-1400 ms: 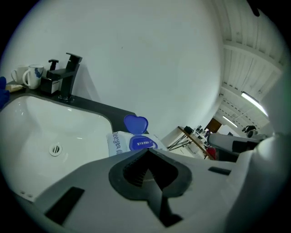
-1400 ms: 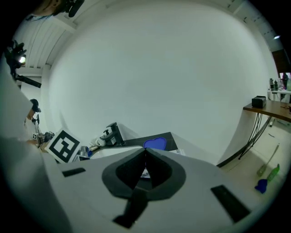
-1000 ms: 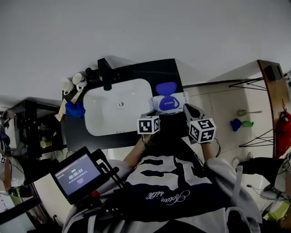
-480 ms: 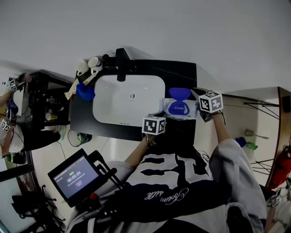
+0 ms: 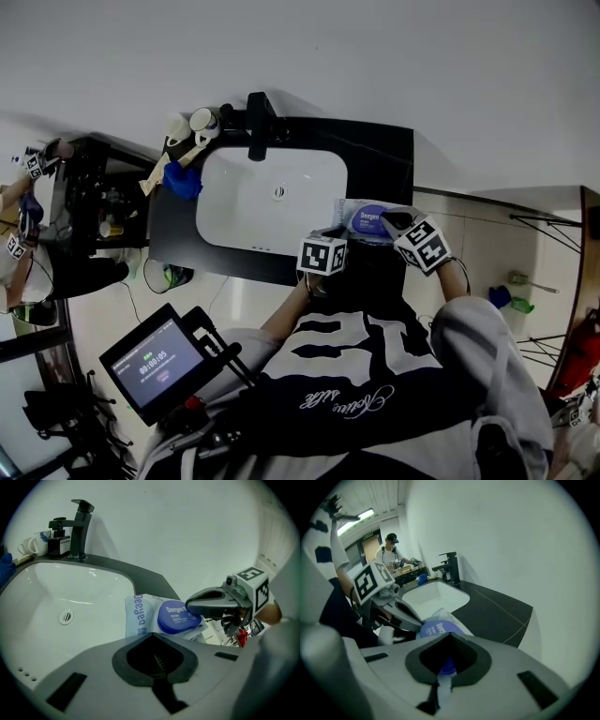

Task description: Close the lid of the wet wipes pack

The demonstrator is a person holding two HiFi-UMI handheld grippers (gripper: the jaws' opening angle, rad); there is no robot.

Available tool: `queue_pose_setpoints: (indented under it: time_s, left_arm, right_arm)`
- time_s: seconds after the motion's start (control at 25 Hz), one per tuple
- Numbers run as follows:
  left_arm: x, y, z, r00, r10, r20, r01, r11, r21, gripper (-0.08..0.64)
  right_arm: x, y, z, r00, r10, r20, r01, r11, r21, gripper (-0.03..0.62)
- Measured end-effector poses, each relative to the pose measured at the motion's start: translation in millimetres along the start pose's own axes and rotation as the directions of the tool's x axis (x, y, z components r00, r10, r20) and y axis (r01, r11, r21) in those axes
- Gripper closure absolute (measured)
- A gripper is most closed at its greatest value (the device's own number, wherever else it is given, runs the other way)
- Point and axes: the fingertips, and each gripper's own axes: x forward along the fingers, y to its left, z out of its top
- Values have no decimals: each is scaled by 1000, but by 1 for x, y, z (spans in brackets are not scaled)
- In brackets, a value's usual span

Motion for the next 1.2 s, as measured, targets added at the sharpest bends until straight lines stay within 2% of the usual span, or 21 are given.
queue_pose_setpoints:
  time_s: [0.12, 0.2, 0.28, 0.44, 0.52, 0.68, 0.8, 0.96, 1.04, 1.2]
  left_arm:
    - [0, -2, 0, 1000, -2, 1, 2, 1000, -1, 561]
    - [0, -2, 0, 1000, -2, 3, 2, 1000, -1, 561]
    - [0, -1, 0, 1000, -3, 6, 3, 1000, -1, 561]
    - [-2, 0, 0, 1000, -14, 15, 14, 1000, -1, 561]
    - [-7, -1, -1, 999, -27, 31, 27, 1000, 8, 561]
    - [-20, 6, 3, 992, -56, 109, 48, 996, 71, 561]
    - [-50, 3, 9, 983, -92, 158, 74, 990, 118, 561]
    - [-106, -27, 10, 963, -177, 201, 150, 978, 144, 561]
    - [-123, -35, 5, 952, -208, 223, 177, 972, 152, 561]
    - [-143, -50, -9, 933, -254, 256, 221, 964, 149, 561]
  right_arm:
    - [6, 24, -11, 996, -60, -58, 58, 998, -38, 594]
    - [10, 27, -15, 987, -128, -96, 125, 992, -35, 594]
    - [13, 24, -17, 977, -175, -118, 178, 984, 13, 594]
    - [16, 17, -17, 969, -215, -123, 234, 958, 165, 594]
    - [15, 15, -19, 961, -264, -87, 277, 933, 229, 594]
    - [11, 19, -19, 922, -385, 53, 343, 870, 354, 594]
    - [-6, 42, -9, 889, -443, 118, 352, 825, 442, 594]
    - [-54, 85, 12, 840, -517, 162, 366, 763, 533, 594]
    - [-67, 105, 19, 819, -536, 204, 348, 747, 566, 594]
    - [-86, 138, 24, 787, -560, 260, 344, 748, 568, 594]
